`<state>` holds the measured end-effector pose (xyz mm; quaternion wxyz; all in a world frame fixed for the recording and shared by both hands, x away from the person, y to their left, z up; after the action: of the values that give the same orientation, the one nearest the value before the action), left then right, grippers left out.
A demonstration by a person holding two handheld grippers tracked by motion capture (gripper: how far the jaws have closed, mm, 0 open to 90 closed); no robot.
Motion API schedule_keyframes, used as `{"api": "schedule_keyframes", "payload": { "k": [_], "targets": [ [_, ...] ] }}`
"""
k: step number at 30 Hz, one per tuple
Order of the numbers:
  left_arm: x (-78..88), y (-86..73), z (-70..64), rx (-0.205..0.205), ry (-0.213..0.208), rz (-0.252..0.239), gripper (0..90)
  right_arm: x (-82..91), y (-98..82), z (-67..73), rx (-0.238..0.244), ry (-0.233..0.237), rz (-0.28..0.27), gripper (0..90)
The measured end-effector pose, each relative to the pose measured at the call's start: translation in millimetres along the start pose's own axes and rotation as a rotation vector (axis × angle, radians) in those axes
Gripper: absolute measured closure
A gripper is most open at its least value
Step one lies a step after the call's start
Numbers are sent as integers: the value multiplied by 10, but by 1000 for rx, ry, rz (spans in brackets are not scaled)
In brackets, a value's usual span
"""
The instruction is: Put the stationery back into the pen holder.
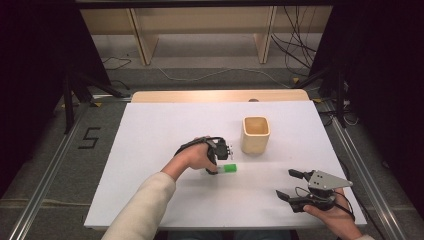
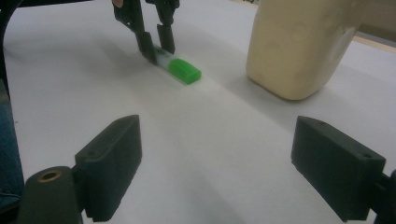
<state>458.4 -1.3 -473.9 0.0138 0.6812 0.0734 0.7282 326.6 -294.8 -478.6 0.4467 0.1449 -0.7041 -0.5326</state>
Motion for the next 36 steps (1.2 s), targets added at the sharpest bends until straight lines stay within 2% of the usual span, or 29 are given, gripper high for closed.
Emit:
{"api": "schedule_keyframes", "payload": {
  "k": [3,14,25,33,36],
  "targets": [
    [-2,-1,-3,10,-9,-4,657,0,0,-1,0,0,0,169],
    [0,-5,-3,8,-14,-12,660,1,1,0,0,-1,-1,169],
    [47,9,-16,-2,2,-33,660,2,0,2,-1,-1,0,169],
    [91,-5,-29,3,21,-57,660,-2,0,3,0,0,-3,169],
    [100,-10,-40,18,25,-72,660,-2,0,4,2,0,-3,169]
  ]
}}
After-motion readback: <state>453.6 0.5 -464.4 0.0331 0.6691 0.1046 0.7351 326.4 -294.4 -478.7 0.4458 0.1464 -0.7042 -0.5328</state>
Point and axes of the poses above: each handheld gripper's, and its own axes: x roughly backward along the jaws, y roughly out of its top, z roughly to its left, the point moved 2 cm from there along -x, roughly forward along the jaws, and after that the axes turned 2 degrees about z, right-handed, at the moved point
